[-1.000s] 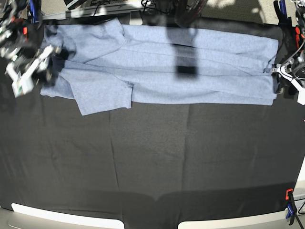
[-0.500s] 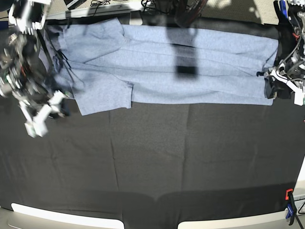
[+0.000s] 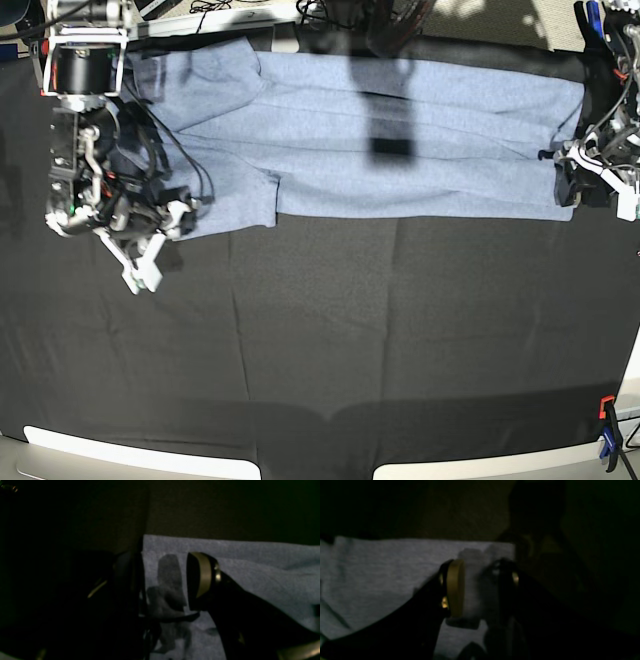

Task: Layout the t-shirt on the table in an organized manner, then fold the t-shirt properly
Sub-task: 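Release the folded hem with both grippers, then grasp the sleeve end of the folded strip with the right gripper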

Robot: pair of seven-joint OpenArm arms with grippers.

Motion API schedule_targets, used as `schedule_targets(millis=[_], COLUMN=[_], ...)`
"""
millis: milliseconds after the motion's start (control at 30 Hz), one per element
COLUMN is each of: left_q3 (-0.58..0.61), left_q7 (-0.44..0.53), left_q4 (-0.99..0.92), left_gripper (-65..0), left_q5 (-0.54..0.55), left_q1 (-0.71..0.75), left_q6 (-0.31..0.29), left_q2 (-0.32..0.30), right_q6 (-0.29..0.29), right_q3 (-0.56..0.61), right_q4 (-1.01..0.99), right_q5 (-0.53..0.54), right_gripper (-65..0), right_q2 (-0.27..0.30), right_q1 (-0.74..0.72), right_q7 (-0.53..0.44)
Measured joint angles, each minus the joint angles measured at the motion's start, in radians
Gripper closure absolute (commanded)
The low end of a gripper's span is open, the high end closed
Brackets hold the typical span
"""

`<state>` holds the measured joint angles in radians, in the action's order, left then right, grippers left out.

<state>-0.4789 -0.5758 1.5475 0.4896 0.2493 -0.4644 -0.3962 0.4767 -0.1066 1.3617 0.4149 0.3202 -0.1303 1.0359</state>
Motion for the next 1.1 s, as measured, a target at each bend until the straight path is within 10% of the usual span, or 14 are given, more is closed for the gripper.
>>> schedule_targets(millis=[267, 733, 1100], left_q3=[0.000, 0.000, 0.000], left_q7=[0.000, 0.002, 0.003], left_q4=[0.000, 0.000, 0.000], left_gripper=[-32.2, -32.2, -32.2], left_q5=[0.000, 0.000, -0.006], left_q1=[0.000, 0.000, 0.003], left_q6=[0.000, 0.000, 0.001], left_q2=[0.000, 0.000, 0.000], right_q6=[0.028, 0.073, 0.076], right_q3=[-0.005, 0.000, -0.001], right_q4=[0.012, 0.249, 0.822], right_q5=[-0.061, -0.107, -0.105], right_gripper=[-3.6, 0.0, 0.0], right_q2=[-0.041, -0.046, -0.042], right_q1=[-0.005, 0.038, 0.467], right_q7=[0.012, -0.014, -0.008])
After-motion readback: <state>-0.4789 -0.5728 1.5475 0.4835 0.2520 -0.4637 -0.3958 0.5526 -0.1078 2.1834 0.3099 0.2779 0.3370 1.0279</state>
